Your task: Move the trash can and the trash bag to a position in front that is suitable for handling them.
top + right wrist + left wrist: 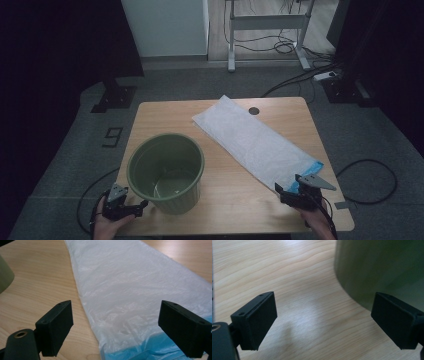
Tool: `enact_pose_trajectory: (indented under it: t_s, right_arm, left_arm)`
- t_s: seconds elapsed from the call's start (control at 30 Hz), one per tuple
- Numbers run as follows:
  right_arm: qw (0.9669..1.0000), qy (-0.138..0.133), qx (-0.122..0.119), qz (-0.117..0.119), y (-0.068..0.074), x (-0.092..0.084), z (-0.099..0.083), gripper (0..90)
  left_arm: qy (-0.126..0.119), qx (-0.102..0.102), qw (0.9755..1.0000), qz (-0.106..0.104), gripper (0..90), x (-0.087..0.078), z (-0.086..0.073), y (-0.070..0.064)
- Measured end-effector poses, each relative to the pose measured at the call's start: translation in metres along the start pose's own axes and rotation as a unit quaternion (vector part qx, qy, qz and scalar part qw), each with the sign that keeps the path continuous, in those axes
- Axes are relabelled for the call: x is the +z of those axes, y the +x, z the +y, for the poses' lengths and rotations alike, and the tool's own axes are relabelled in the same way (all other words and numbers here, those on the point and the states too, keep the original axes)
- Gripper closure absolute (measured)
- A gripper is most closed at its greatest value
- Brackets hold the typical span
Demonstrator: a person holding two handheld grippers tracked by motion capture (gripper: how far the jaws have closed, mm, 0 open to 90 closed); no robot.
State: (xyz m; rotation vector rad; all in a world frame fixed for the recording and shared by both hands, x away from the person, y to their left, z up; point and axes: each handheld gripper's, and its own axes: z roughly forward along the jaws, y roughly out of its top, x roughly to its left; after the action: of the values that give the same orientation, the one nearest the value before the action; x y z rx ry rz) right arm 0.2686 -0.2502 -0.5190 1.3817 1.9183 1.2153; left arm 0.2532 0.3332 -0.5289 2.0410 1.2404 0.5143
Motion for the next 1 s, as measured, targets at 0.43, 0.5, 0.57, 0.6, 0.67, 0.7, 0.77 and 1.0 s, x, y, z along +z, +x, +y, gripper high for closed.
enact_pose_trajectory:
  t_s: [0.43, 0.5, 0.57, 0.6, 0.67, 0.7, 0.77, 1.0]
  right_arm:
    - [0.9995, -0.012, 0.029, -0.001, -0.004, 0.002, 0.003, 13.3]
    - [0.9995, -0.011, 0.028, 0.002, -0.004, 0.002, 0.001, 13.3]
    - [0.9996, -0.010, 0.026, 0.003, -0.003, 0.000, 0.000, 13.4]
    - [0.9996, -0.009, 0.025, 0.003, -0.003, 0.000, 0.000, 13.4]
    - [0.9996, -0.011, 0.024, 0.004, -0.002, -0.004, -0.001, 13.6]
    - [0.9996, -0.012, 0.024, 0.005, -0.001, -0.005, -0.002, 13.6]
    - [0.9997, -0.013, 0.020, 0.007, -0.001, -0.006, -0.002, 13.6]
    - [0.9996, -0.014, 0.023, 0.005, -0.001, -0.009, -0.002, 13.6]
  left_arm:
    - [-0.007, 0.136, 0.9856, -0.100, 6.2, 0.000, 0.011, -0.049]
    - [-0.016, 0.138, 0.9842, -0.110, 8.0, 0.003, 0.018, -0.053]
    - [-0.016, 0.144, 0.9831, -0.112, 8.1, 0.006, 0.024, -0.058]
    - [-0.016, 0.146, 0.9828, -0.112, 8.2, 0.010, 0.028, -0.061]
    - [-0.017, 0.149, 0.9820, -0.114, 8.2, 0.017, 0.034, -0.065]
    - [-0.019, 0.150, 0.9818, -0.116, 8.3, 0.020, 0.037, -0.068]
    - [-0.019, 0.155, 0.9805, -0.120, 8.9, 0.027, 0.042, -0.074]
    - [-0.012, 0.178, 0.9761, -0.124, 11.2, 0.048, 0.064, -0.097]
